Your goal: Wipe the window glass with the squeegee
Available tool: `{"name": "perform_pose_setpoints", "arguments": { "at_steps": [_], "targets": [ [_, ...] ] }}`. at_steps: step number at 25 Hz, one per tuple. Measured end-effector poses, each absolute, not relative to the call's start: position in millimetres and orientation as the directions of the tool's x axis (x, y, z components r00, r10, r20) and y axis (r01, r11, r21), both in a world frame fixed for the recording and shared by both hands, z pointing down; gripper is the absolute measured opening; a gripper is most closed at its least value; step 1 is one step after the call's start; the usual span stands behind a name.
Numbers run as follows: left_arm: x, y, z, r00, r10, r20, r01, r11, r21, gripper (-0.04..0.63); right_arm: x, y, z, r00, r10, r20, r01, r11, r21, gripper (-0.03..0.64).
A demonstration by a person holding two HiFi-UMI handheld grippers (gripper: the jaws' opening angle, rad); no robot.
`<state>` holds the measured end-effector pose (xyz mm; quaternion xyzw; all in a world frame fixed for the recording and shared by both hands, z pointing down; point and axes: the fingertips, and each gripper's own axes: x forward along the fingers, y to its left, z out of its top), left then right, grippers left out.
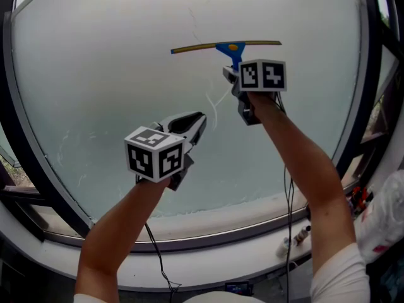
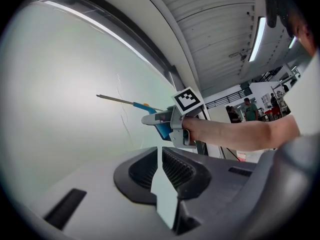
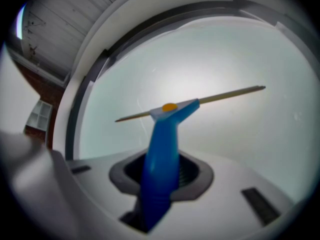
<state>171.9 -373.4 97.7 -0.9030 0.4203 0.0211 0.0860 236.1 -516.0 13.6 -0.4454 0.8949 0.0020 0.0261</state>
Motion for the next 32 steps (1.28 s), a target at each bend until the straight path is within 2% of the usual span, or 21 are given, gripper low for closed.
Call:
{"name": "perform_pose_setpoints", "arguments": {
  "at_steps": [32],
  "targets": [
    [170, -378, 164, 0.628, -0.778, -0.016, -0.771, -0.619, -0.151, 0.052, 242, -520, 92, -0.602, -0.798, 0.004, -0.798, 0.602, -0.028, 0.101]
  ]
}}
